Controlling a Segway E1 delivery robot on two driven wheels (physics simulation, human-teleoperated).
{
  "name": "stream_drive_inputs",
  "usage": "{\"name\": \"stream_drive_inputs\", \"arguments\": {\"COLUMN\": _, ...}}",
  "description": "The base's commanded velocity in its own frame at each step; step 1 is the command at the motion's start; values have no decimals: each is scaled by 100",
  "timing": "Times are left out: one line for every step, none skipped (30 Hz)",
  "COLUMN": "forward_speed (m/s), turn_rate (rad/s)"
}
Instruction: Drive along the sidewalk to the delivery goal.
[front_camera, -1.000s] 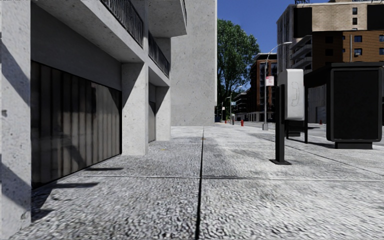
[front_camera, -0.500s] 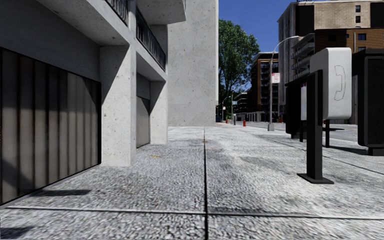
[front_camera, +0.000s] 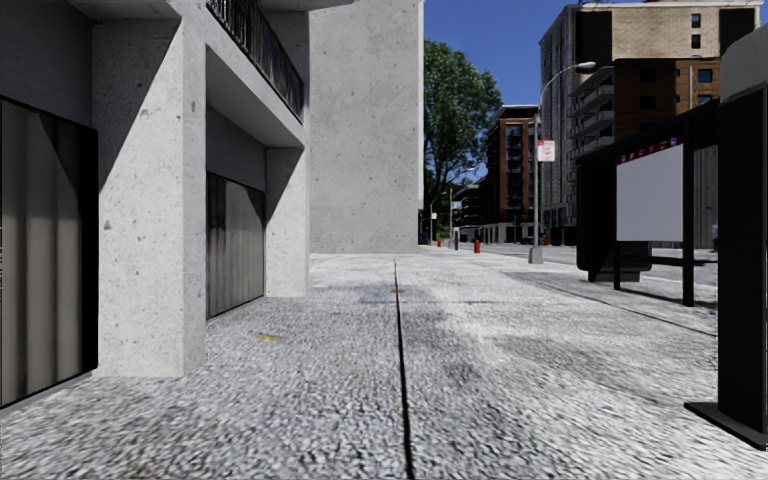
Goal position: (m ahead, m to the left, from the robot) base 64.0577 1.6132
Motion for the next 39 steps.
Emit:
{"name": "stream_drive_inputs", "arguments": {"forward_speed": 200, "turn_rate": -23}}
{"name": "stream_drive_inputs", "arguments": {"forward_speed": 200, "turn_rate": -23}}
{"name": "stream_drive_inputs", "arguments": {"forward_speed": 200, "turn_rate": -23}}
{"name": "stream_drive_inputs", "arguments": {"forward_speed": 200, "turn_rate": -23}}
{"name": "stream_drive_inputs", "arguments": {"forward_speed": 200, "turn_rate": -23}}
{"name": "stream_drive_inputs", "arguments": {"forward_speed": 200, "turn_rate": -23}}
{"name": "stream_drive_inputs", "arguments": {"forward_speed": 200, "turn_rate": -24}}
{"name": "stream_drive_inputs", "arguments": {"forward_speed": 200, "turn_rate": -26}}
{"name": "stream_drive_inputs", "arguments": {"forward_speed": 200, "turn_rate": -27}}
{"name": "stream_drive_inputs", "arguments": {"forward_speed": 200, "turn_rate": -28}}
{"name": "stream_drive_inputs", "arguments": {"forward_speed": 200, "turn_rate": -28}}
{"name": "stream_drive_inputs", "arguments": {"forward_speed": 200, "turn_rate": -28}}
{"name": "stream_drive_inputs", "arguments": {"forward_speed": 200, "turn_rate": -28}}
{"name": "stream_drive_inputs", "arguments": {"forward_speed": 200, "turn_rate": -28}}
{"name": "stream_drive_inputs", "arguments": {"forward_speed": 200, "turn_rate": -28}}
{"name": "stream_drive_inputs", "arguments": {"forward_speed": 200, "turn_rate": -28}}
{"name": "stream_drive_inputs", "arguments": {"forward_speed": 200, "turn_rate": -28}}
{"name": "stream_drive_inputs", "arguments": {"forward_speed": 200, "turn_rate": -28}}
{"name": "stream_drive_inputs", "arguments": {"forward_speed": 200, "turn_rate": -28}}
{"name": "stream_drive_inputs", "arguments": {"forward_speed": 200, "turn_rate": -28}}
{"name": "stream_drive_inputs", "arguments": {"forward_speed": 200, "turn_rate": -28}}
{"name": "stream_drive_inputs", "arguments": {"forward_speed": 200, "turn_rate": -28}}
{"name": "stream_drive_inputs", "arguments": {"forward_speed": 200, "turn_rate": -28}}
{"name": "stream_drive_inputs", "arguments": {"forward_speed": 200, "turn_rate": -28}}
{"name": "stream_drive_inputs", "arguments": {"forward_speed": 200, "turn_rate": -28}}
{"name": "stream_drive_inputs", "arguments": {"forward_speed": 200, "turn_rate": -28}}
{"name": "stream_drive_inputs", "arguments": {"forward_speed": 200, "turn_rate": -28}}
{"name": "stream_drive_inputs", "arguments": {"forward_speed": 200, "turn_rate": -28}}
{"name": "stream_drive_inputs", "arguments": {"forward_speed": 200, "turn_rate": -28}}
{"name": "stream_drive_inputs", "arguments": {"forward_speed": 200, "turn_rate": -28}}
{"name": "stream_drive_inputs", "arguments": {"forward_speed": 200, "turn_rate": -28}}
{"name": "stream_drive_inputs", "arguments": {"forward_speed": 200, "turn_rate": -28}}
{"name": "stream_drive_inputs", "arguments": {"forward_speed": 200, "turn_rate": -28}}
{"name": "stream_drive_inputs", "arguments": {"forward_speed": 200, "turn_rate": -28}}
{"name": "stream_drive_inputs", "arguments": {"forward_speed": 200, "turn_rate": -28}}
{"name": "stream_drive_inputs", "arguments": {"forward_speed": 200, "turn_rate": -28}}
{"name": "stream_drive_inputs", "arguments": {"forward_speed": 200, "turn_rate": -28}}
{"name": "stream_drive_inputs", "arguments": {"forward_speed": 200, "turn_rate": -27}}
{"name": "stream_drive_inputs", "arguments": {"forward_speed": 200, "turn_rate": -26}}
